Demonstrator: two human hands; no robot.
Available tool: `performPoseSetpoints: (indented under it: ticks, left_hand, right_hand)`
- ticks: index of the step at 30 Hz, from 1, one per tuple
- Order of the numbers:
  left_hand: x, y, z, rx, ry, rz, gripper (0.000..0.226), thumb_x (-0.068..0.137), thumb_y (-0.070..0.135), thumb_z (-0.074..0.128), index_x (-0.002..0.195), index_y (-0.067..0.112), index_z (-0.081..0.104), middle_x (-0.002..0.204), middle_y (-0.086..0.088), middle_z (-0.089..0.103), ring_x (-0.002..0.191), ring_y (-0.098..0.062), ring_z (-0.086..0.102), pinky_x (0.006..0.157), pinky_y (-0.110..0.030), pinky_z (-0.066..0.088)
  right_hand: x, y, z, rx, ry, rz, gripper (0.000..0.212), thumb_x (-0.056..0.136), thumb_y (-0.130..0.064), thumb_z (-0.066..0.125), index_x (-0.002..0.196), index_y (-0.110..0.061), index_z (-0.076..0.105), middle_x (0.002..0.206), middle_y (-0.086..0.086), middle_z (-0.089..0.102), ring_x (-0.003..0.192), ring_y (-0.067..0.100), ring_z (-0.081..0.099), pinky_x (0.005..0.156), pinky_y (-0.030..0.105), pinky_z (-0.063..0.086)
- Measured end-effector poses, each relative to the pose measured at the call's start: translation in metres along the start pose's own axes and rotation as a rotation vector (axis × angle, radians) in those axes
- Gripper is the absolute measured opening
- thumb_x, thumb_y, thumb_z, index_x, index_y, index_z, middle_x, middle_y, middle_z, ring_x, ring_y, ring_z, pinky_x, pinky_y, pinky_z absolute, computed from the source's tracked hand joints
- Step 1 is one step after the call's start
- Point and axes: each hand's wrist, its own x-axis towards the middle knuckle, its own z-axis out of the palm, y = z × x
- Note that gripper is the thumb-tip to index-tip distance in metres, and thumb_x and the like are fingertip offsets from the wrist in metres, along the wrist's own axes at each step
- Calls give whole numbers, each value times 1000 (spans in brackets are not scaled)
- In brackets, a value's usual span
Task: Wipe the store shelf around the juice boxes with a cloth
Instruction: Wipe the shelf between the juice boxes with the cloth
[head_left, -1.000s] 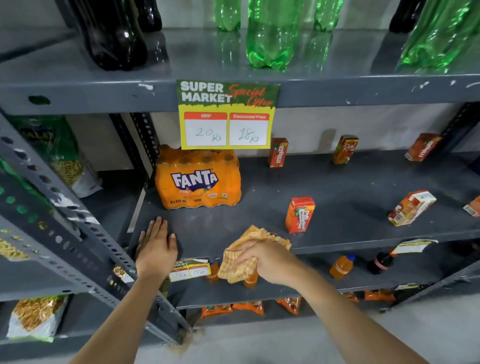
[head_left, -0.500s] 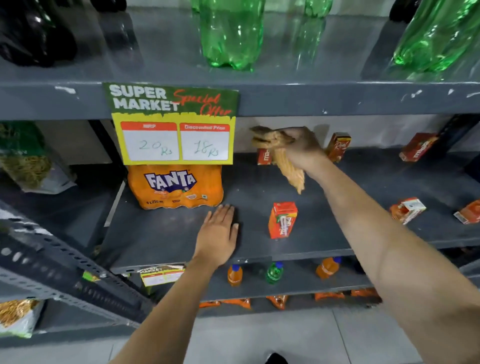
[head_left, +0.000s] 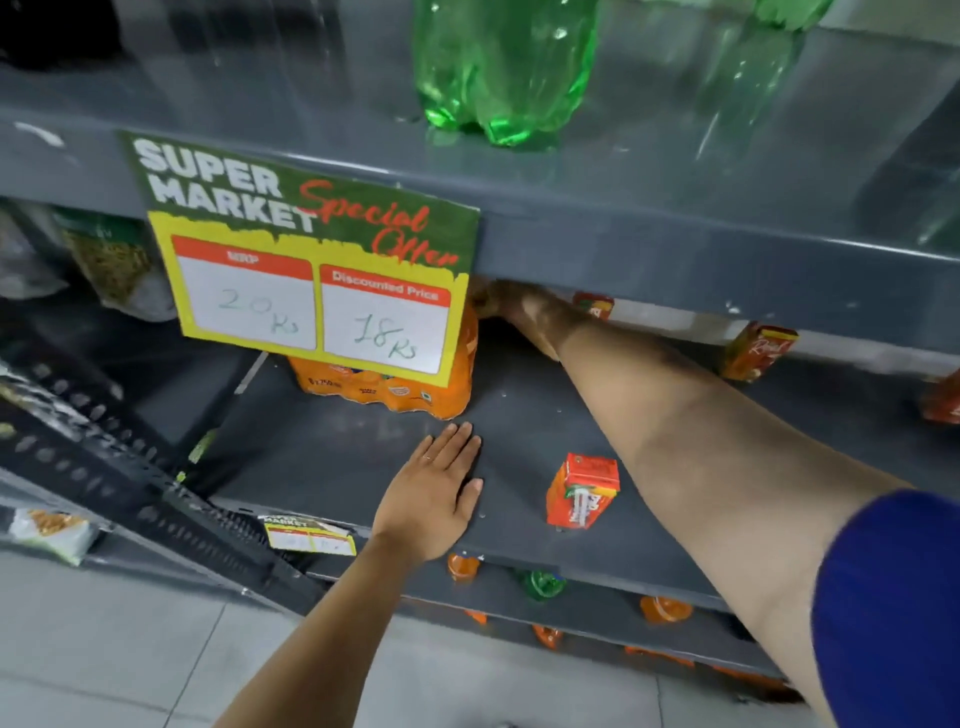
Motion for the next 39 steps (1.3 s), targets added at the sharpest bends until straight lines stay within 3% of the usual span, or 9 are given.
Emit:
performPoseSetpoints:
  ticks: [5, 9, 15, 22, 26, 29, 34, 37, 39]
  left_hand:
    - [1, 1, -2, -4, 8, -5, 63, 95, 48, 17, 150, 18, 25, 159, 3, 17, 147, -11, 8, 119, -27, 0]
    - [0, 1, -3, 11, 5, -7, 63, 96, 48, 17, 151, 19, 23, 160, 4, 14, 147, -10, 6, 119, -27, -2]
    - [-2, 2, -3, -6, 10, -4, 67, 93, 50, 13, 151, 18, 22, 160, 4, 14, 147, -10, 5, 118, -26, -2]
    - [-1, 1, -3, 3, -3, 1, 69, 92, 52, 10, 151, 17, 21, 160, 2, 14, 147, -10, 5, 120, -30, 1]
    - [-2, 2, -3, -6, -3, 1, 70, 92, 52, 9, 151, 16, 20, 160, 2, 14, 147, -11, 5, 120, -30, 1]
    - [-1, 2, -3, 2, -8, 0, 71, 91, 53, 7, 151, 17, 18, 160, 3, 12, 147, -10, 4, 119, -28, -2]
    - [-1, 2, -2, -3, 6, 11, 67, 93, 51, 12, 151, 17, 21, 160, 2, 14, 147, -10, 5, 118, -27, -2]
    - [-2, 3, -4, -17, 17, 12, 65, 95, 50, 15, 151, 17, 22, 159, 2, 16, 147, -10, 6, 117, -26, -2]
    - [-2, 3, -4, -10, 14, 10, 65, 95, 49, 16, 151, 17, 23, 159, 2, 16, 147, -11, 6, 117, -26, -2]
  right_hand:
    - [-41, -19, 15, -476, -58, 8, 29, 94, -26, 46, 117, -13, 60, 124, 13, 60, 115, 35, 55, 92, 40, 43]
    - [-65, -19, 13, -395, -118, -63, 26, 95, -29, 44, 103, -17, 66, 113, 3, 67, 106, 23, 61, 81, 29, 41]
    - [-112, -15, 9, -541, -151, -37, 49, 96, -13, 47, 142, -28, 40, 145, 4, 46, 131, 28, 46, 104, 35, 42]
    - [-146, 36, -31, -566, -280, -69, 44, 97, -15, 49, 137, -33, 47, 150, -11, 40, 138, 15, 35, 109, 13, 21]
    - [-168, 60, -62, -563, -363, 8, 36, 95, -24, 53, 129, -35, 57, 145, -11, 46, 136, 14, 39, 112, 26, 30]
    - [-172, 49, -92, -512, -518, 100, 31, 90, -26, 61, 120, -34, 64, 128, -23, 57, 117, 1, 55, 97, 19, 42]
    - [-147, 19, -149, -422, -373, 314, 32, 95, -27, 54, 126, -25, 60, 123, -2, 58, 114, 22, 49, 102, 42, 41]
    - [-141, 23, -152, -380, -255, 239, 46, 94, -20, 57, 139, -15, 46, 139, -11, 41, 131, 14, 36, 102, 28, 34]
    - [-137, 34, -137, -312, -142, 371, 65, 82, -36, 70, 138, -12, 46, 144, -6, 43, 131, 24, 44, 107, 37, 38]
